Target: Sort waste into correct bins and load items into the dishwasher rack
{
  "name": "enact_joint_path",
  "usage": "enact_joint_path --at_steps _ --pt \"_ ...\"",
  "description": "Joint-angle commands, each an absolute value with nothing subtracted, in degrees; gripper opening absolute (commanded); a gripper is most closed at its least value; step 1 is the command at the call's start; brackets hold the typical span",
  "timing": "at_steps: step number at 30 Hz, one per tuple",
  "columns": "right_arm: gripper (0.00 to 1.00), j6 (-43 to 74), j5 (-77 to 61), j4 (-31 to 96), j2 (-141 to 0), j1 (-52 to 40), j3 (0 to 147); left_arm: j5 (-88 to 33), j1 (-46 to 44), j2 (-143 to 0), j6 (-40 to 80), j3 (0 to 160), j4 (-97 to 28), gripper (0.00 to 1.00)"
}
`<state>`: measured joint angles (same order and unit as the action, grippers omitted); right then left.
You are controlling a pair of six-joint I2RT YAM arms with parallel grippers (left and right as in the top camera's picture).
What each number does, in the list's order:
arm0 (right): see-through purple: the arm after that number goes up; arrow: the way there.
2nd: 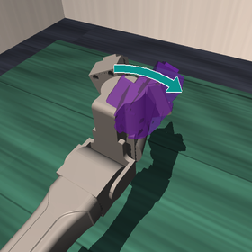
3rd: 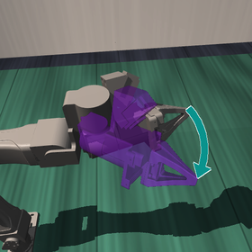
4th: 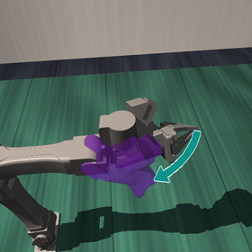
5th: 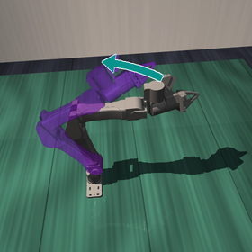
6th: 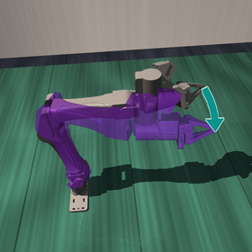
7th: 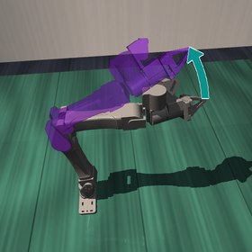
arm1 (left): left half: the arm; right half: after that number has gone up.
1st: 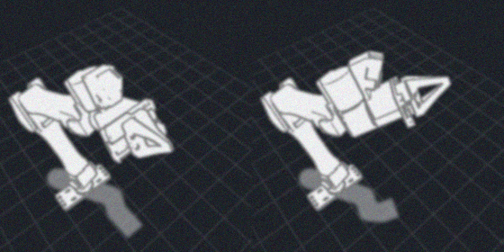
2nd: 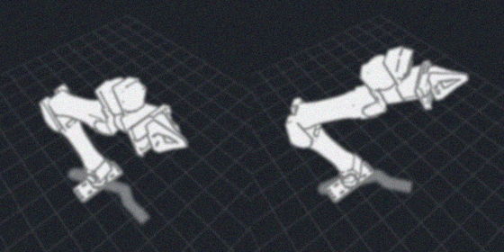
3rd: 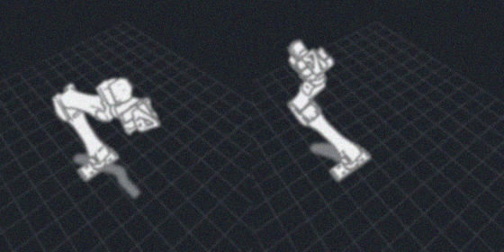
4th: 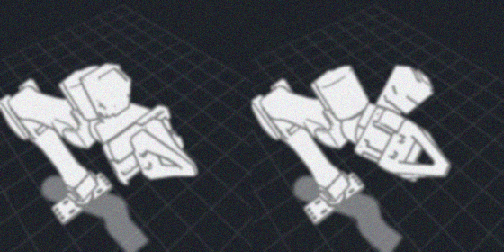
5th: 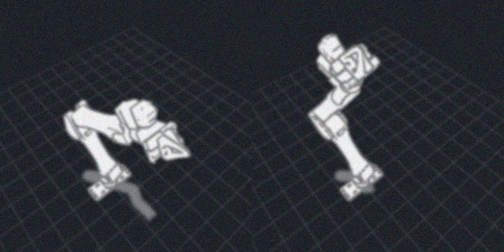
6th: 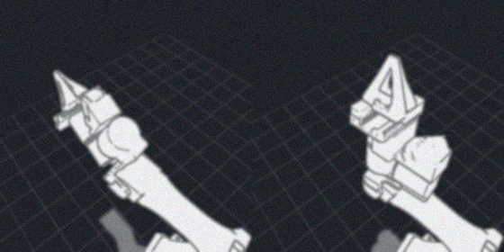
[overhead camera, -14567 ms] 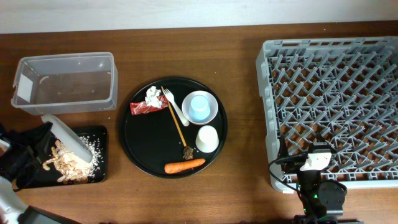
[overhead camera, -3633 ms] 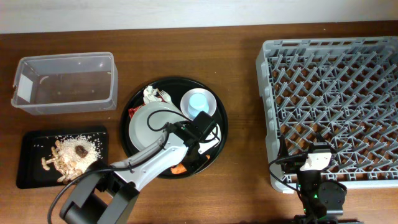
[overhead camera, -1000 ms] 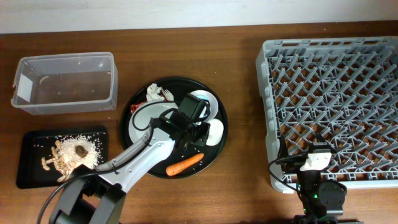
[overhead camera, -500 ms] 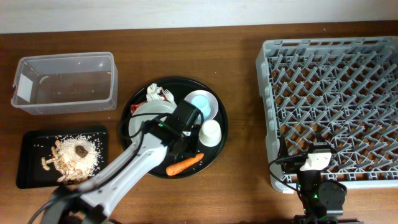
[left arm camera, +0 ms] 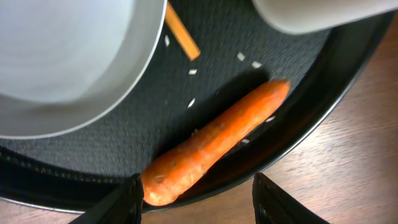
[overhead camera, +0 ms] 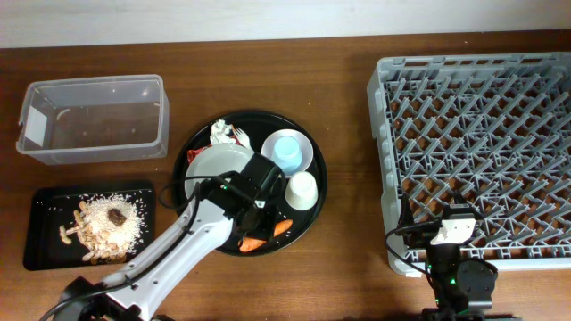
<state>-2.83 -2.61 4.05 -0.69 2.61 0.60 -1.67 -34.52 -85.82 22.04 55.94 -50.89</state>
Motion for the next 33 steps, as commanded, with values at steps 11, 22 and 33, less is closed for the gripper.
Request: enact_joint_path --at_steps 11,22,33 --pt "0.99 -2.8 -2.3 4.3 -0.3 3.0 0.3 -4.3 -34.2 -86.8 13.8 49.0 -42.5 0.56" --pt "0.99 -2.8 -2.3 4.3 -0.3 3.0 0.3 -4.3 -34.2 -90.2 13.8 48.4 -42.3 0.56" --pt "0.99 -2.8 -2.3 4.3 -0.3 3.0 0.3 -4.9 -34.3 -94.5 13.4 48.4 -40.1 0.56"
